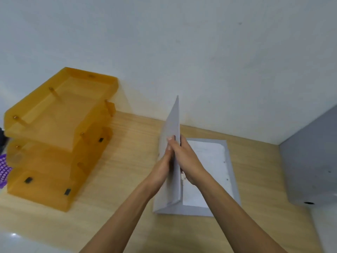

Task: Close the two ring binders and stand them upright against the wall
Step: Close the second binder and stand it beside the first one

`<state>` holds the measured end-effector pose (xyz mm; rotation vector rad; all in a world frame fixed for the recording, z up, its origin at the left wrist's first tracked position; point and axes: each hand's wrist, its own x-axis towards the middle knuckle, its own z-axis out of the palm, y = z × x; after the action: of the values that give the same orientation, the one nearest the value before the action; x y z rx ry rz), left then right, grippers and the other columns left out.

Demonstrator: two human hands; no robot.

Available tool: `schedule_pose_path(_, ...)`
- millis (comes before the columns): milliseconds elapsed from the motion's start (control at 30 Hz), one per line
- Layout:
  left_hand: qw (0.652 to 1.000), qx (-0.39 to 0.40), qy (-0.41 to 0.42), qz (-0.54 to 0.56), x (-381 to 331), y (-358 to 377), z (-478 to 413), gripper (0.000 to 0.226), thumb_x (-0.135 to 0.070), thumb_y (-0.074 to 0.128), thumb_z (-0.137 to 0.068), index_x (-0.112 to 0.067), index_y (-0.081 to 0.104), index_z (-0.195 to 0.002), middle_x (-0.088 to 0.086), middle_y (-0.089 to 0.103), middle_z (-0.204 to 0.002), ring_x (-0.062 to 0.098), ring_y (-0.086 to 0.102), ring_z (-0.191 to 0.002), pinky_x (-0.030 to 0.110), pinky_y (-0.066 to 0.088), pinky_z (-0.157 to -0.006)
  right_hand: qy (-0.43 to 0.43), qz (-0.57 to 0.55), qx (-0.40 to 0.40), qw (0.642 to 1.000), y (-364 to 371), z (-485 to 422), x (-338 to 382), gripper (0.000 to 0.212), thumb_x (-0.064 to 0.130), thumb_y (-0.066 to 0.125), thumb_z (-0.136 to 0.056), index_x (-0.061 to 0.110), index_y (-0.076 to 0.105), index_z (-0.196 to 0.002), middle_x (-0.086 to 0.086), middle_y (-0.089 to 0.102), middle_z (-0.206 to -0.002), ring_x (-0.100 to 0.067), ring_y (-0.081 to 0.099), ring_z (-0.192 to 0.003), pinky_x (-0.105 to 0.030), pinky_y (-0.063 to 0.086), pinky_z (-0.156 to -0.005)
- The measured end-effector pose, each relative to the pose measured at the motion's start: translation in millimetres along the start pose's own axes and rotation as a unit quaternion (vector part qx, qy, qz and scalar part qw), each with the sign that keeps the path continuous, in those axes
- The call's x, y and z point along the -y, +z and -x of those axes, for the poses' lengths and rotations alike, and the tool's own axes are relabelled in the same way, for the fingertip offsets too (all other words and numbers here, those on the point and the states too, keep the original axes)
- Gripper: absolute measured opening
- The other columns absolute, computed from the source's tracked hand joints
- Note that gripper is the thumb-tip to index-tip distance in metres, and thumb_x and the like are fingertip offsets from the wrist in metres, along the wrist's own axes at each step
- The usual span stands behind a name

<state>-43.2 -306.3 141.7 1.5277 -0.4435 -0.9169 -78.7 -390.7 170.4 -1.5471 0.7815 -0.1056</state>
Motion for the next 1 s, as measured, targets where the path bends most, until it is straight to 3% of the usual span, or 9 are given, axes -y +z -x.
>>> schedule_pose_path(33,1.0,0.002,-0.001,-0.022,5,10,-2,0.049,-0.033,0.018,-0.11,-0.026,0.02,-0.159,-0.022,0.025,-0.154,-0.007,0.022,-0.142,-0.002,0.023,-0.104,0.003,0.004,-0.023,1.0,-14,2,-5,0.064,0.062,0.051,-0.083,0.034,0.049,-0.141,0.007,0.065,-0.135,-0.017,0.062,-0.124,-0.045,0.047,-0.109)
schedule_pose_path(100,0.998,0.011,-0.003,-0.06,20,25,-9,0.05,-0.038,0.019,-0.109,-0.032,0.017,-0.158,-0.018,0.013,-0.166,-0.003,0.012,-0.151,0.013,0.014,-0.118,0.008,0.028,-0.057,0.998,-43,6,-19,0.045,0.04,0.05,-0.094,0.028,0.056,-0.137,0.004,0.068,-0.13,-0.019,0.064,-0.12,-0.044,0.05,-0.106)
schedule_pose_path(200,0.989,0.016,-0.027,-0.147,41,34,-19,0.054,-0.045,0.021,-0.107,-0.035,0.016,-0.159,-0.013,0.003,-0.17,0.009,0.001,-0.157,0.035,0.003,-0.127,0.016,0.047,-0.087,0.995,-87,14,-40,0.04,0.021,0.05,-0.095,0.023,0.061,-0.134,-0.001,0.07,-0.129,-0.024,0.066,-0.116,-0.047,0.053,-0.102)
schedule_pose_path(367,0.948,-0.021,-0.092,-0.304,93,25,-29,0.074,-0.042,0.048,-0.102,-0.02,0.012,-0.162,0.001,0.001,-0.172,0.024,0.005,-0.158,0.046,0.013,-0.126,0.091,-0.043,-0.096,0.99,-155,32,-82,0.031,-0.002,0.056,-0.092,0.017,0.066,-0.115,-0.012,0.073,-0.12,-0.03,0.071,-0.106,-0.046,0.057,-0.095)
schedule_pose_path(500,0.945,-0.051,-0.092,-0.309,115,27,-27,0.088,-0.048,0.059,-0.094,-0.019,0.011,-0.162,-0.001,0.001,-0.172,0.029,0.034,-0.149,0.05,0.03,-0.12,0.114,0.037,-0.156,0.981,-178,36,-125,0.047,0.002,0.061,-0.086,0.015,0.056,-0.131,-0.009,0.067,-0.131,-0.026,0.067,-0.112,-0.036,0.054,-0.095)
schedule_pose_path(600,0.946,-0.063,-0.088,-0.307,114,39,-23,0.092,-0.038,0.067,-0.092,-0.014,0.011,-0.162,0.002,0.007,-0.171,0.027,0.034,-0.149,0.043,0.029,-0.122,0.13,0.127,-0.19,0.965,-175,32,-146,0.077,0.012,0.064,-0.085,0.012,0.031,-0.154,-0.012,0.047,-0.151,-0.03,0.051,-0.135,-0.032,0.043,-0.106)
schedule_pose_path(733,0.954,-0.069,-0.101,-0.274,124,47,-25,0.103,-0.03,0.075,-0.082,-0.006,0.013,-0.16,0.011,0.026,-0.165,0.031,0.031,-0.151,0.044,0.027,-0.122,0.129,0.33,-0.095,0.93,-160,21,-164,0.085,0.029,0.058,-0.093,0.02,0.011,-0.162,-0.009,-0.003,-0.172,-0.032,0.009,-0.157,-0.043,0.023,-0.123)
schedule_pose_path(867,0.95,-0.085,-0.14,-0.265,170,41,-36,0.11,-0.04,0.069,-0.065,-0.001,0.019,-0.155,0.021,0.037,-0.156,0.037,0.04,-0.144,0.053,0.036,-0.115,0.163,0.305,0.084,0.935,-134,16,-172,0.081,0.038,0.055,-0.097,0.02,0.01,-0.162,-0.013,-0.008,-0.171,-0.033,-0.002,-0.158,-0.04,0.007,-0.127)
schedule_pose_path(1000,0.955,-0.067,-0.12,-0.264,150,48,-28,0.111,-0.031,0.073,-0.064,-0.002,0.018,-0.156,0.017,0.037,-0.155,0.034,0.043,-0.14,0.05,0.039,-0.113,0.18,0.327,0.101,0.922,-116,25,-189,0.088,0.04,0.053,-0.099,0.026,-0.007,-0.162,-0.011,-0.024,-0.168,-0.047,-0.02,-0.152,-0.05,-0.004,-0.125)
